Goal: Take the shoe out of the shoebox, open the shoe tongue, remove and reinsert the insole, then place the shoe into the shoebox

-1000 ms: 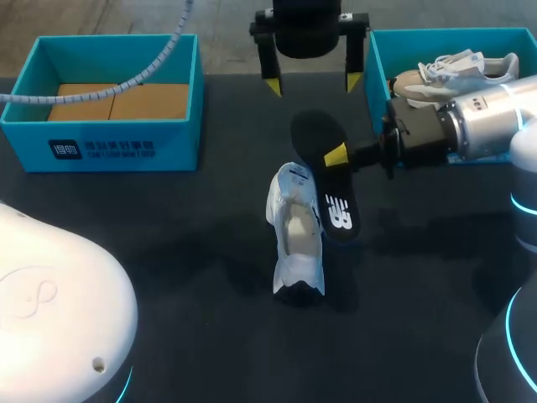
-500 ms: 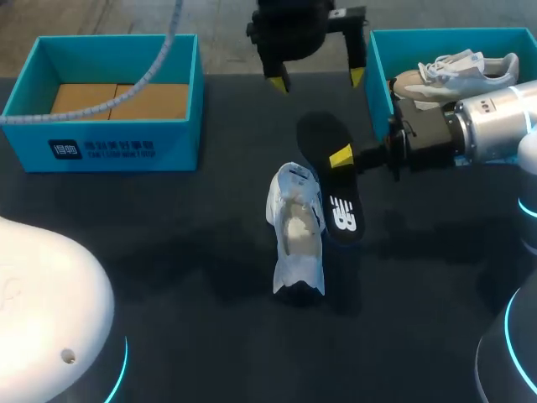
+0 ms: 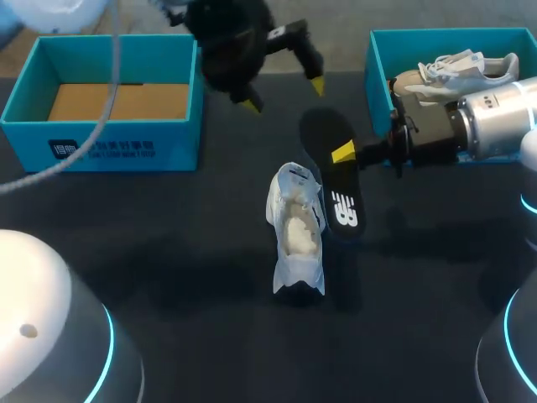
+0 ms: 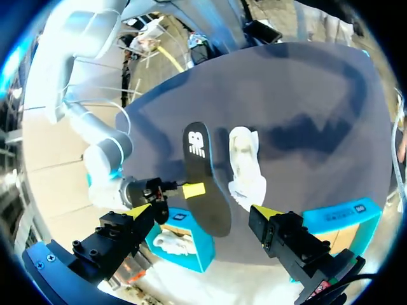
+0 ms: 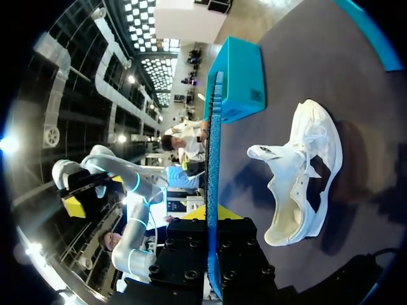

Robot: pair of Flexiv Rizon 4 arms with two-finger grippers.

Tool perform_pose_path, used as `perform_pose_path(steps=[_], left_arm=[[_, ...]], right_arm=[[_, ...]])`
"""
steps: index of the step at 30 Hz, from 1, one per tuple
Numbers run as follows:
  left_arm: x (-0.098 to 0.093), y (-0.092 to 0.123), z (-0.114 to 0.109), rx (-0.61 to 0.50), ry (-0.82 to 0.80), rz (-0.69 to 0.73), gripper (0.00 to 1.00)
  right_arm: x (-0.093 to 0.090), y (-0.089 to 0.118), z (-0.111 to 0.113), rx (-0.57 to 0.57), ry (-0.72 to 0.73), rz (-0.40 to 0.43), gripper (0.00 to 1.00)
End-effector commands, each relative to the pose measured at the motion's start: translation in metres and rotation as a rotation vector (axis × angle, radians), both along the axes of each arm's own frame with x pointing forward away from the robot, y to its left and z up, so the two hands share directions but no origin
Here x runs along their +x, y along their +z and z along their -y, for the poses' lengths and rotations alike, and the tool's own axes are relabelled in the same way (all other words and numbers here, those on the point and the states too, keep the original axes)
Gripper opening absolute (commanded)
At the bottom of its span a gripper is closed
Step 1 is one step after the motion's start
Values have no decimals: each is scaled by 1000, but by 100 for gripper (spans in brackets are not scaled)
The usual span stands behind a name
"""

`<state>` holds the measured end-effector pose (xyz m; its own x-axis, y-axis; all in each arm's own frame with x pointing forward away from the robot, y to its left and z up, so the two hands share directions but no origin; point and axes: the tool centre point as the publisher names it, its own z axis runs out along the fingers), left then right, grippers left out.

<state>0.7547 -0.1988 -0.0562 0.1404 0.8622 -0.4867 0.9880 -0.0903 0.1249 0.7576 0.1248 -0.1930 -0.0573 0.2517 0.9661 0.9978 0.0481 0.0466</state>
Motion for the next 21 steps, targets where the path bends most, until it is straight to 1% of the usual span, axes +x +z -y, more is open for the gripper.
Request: perform_pose_path(steps=[1, 4, 8, 21], left_arm=[[-1, -13, -19, -314, -24, -20, 100], [-2, -16, -24, -355, -25, -31, 100], [-4, -21, -29, -382, -47, -43, 100], [-4, -21, -29, -382, -47, -43, 100]], right_arm=[[-2, 2, 1, -8, -5, -1, 0], [-1, 3, 1, -9, -5, -2, 0], [-1, 3, 2, -9, -8, -3, 0], [-3, -1, 4, -10, -5, -21, 0]])
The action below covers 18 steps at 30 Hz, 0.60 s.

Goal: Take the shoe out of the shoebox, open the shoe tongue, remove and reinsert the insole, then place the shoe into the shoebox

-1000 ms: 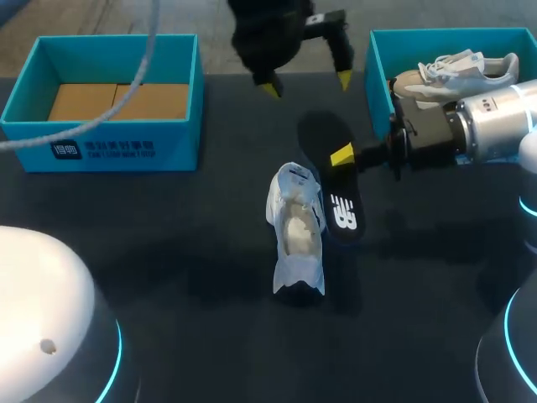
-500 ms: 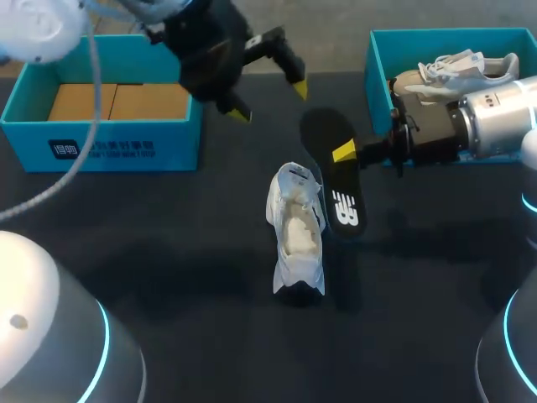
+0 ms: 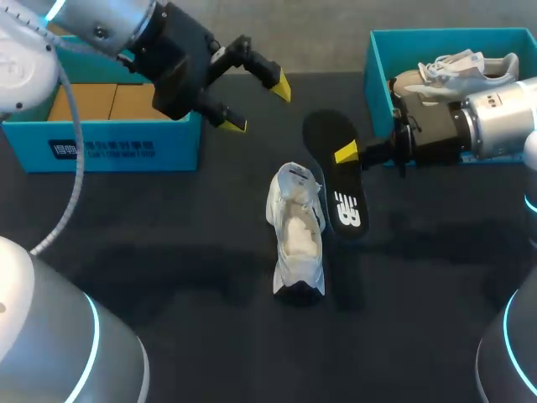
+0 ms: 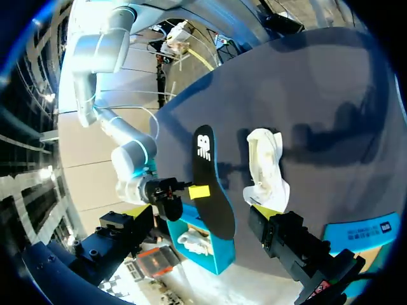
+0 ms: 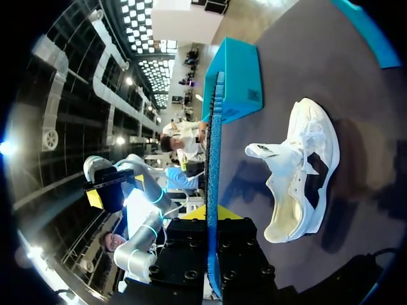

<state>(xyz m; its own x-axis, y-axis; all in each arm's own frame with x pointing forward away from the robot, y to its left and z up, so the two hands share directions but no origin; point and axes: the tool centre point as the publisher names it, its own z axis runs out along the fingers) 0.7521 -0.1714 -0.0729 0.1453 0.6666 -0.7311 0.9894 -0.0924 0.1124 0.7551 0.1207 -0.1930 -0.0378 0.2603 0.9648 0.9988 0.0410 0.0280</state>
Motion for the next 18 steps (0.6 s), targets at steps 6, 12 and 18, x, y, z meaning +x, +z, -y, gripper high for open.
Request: perform_pose_path(steps=[6, 12, 18], left_arm=[[0, -9, 0, -141, 35, -27, 100], [0, -22, 2, -281, 60, -43, 100], [0, -38, 2, -383, 70, -83, 100]], right_arm=[[-2, 4, 0, 74, -11, 15, 0], [1, 11, -2, 86, -20, 31, 0], [4, 18, -3, 148, -32, 43, 0]])
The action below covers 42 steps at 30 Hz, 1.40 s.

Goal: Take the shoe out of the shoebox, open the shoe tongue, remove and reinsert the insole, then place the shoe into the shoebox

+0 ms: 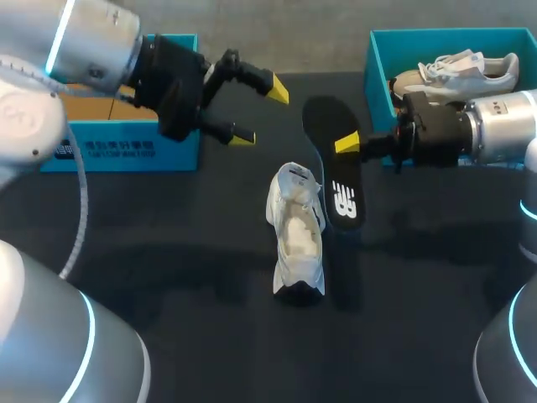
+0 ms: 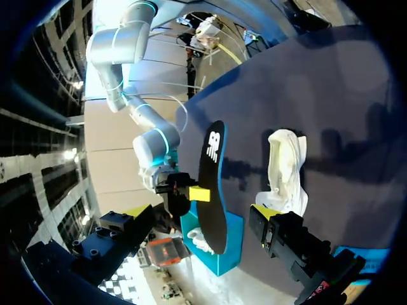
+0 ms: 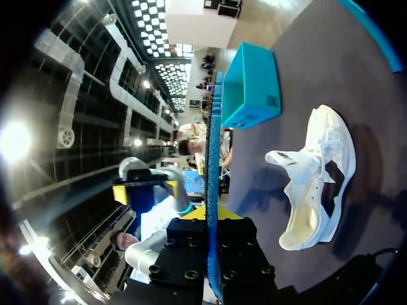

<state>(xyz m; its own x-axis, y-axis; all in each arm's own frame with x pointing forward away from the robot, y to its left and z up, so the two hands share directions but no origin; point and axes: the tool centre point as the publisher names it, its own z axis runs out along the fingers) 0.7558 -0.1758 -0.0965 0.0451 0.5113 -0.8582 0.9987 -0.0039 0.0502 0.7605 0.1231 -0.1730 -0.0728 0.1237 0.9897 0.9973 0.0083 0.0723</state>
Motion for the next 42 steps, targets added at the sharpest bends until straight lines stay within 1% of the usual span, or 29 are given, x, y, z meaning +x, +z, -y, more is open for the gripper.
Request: perform_pose_path(steps=[1, 8, 13, 18, 24, 32, 33, 35, 36, 37, 39, 40, 42], left_arm=[[-4, -17, -3, -193, 5, 4, 100], [2, -31, -4, -257, 32, 8, 100], [8, -40, 0, -293, 52, 26, 100], [15, -46, 8, -352, 86, 31, 100], [21, -51, 19, -418, 118, 34, 100], [28, -56, 32, -451, 103, 49, 100], [29, -56, 34, -454, 103, 49, 97], [30, -58, 38, -466, 104, 41, 95], [31, -58, 40, -469, 104, 39, 88], [31, -58, 42, -475, 104, 37, 87], [32, -58, 47, -486, 109, 34, 81], [32, -58, 48, -495, 114, 27, 81], [32, -57, 53, -503, 120, 27, 74]], right_arm=[[-2, 0, -1, 13, -11, 2, 0], [-4, 10, 0, 30, -27, 3, 0], [-6, 16, 0, 36, -39, -5, 0], [-10, 22, -2, 36, -37, -13, 0], [-13, 21, -7, 36, -32, -20, 0], [-20, 22, -17, 32, -11, -25, 0], [-21, 22, -18, 30, -8, -26, 0], [-24, 22, -21, 28, 0, -29, 0], [-25, 23, -23, 26, 5, -29, 0], [-26, 23, -24, 25, 7, -28, 0], [-27, 24, -26, 23, 9, -27, 0], [-27, 24, -27, 22, 9, -26, 0], [-27, 23, -30, 22, 10, -25, 0]])
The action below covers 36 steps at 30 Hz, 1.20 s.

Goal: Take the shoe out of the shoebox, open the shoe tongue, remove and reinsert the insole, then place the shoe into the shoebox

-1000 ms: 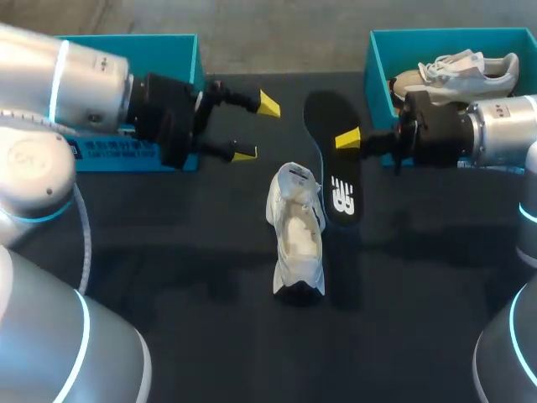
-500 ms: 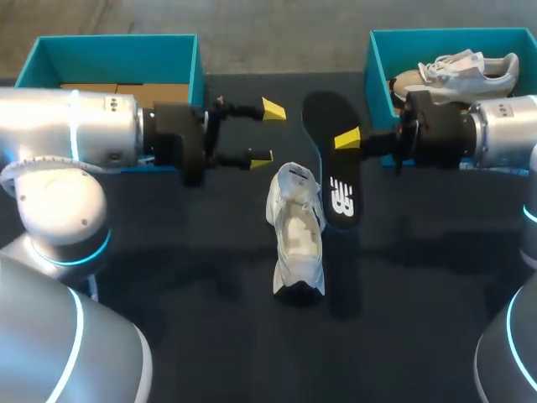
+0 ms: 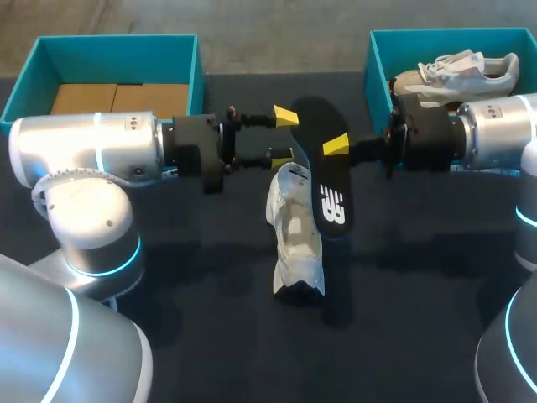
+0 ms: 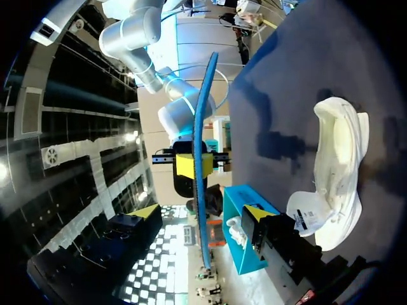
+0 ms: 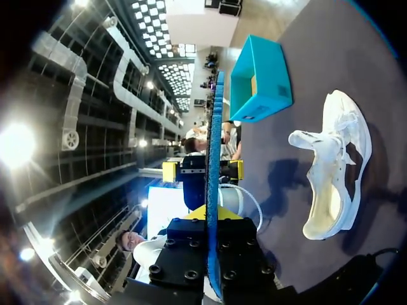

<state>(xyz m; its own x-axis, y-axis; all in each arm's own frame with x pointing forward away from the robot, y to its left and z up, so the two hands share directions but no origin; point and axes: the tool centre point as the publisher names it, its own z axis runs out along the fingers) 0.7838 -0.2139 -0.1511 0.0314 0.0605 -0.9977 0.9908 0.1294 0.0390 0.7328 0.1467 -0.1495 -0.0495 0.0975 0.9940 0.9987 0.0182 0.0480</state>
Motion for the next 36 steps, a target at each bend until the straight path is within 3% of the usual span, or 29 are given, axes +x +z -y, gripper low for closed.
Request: perform_pose_path(steps=[1, 2, 8, 15, 19, 36], left_arm=[[4, -3, 17, -36, 20, 3, 74], [5, -3, 18, -38, 23, 6, 74], [6, -1, 27, -56, 35, -2, 51], [6, 0, 34, -60, 24, -6, 48], [4, -2, 35, -61, 20, -11, 38], [-4, -7, 38, -61, 10, -29, 11]], right_arm=[[1, -2, -7, -3, -1, -1, 0], [1, -3, -7, -2, -1, -1, 0], [2, -4, -10, 3, -2, 0, 0], [4, -4, -12, 2, 7, 6, 0], [3, -5, -12, 3, 7, 6, 0], [4, -7, -10, 6, 6, 8, 0]])
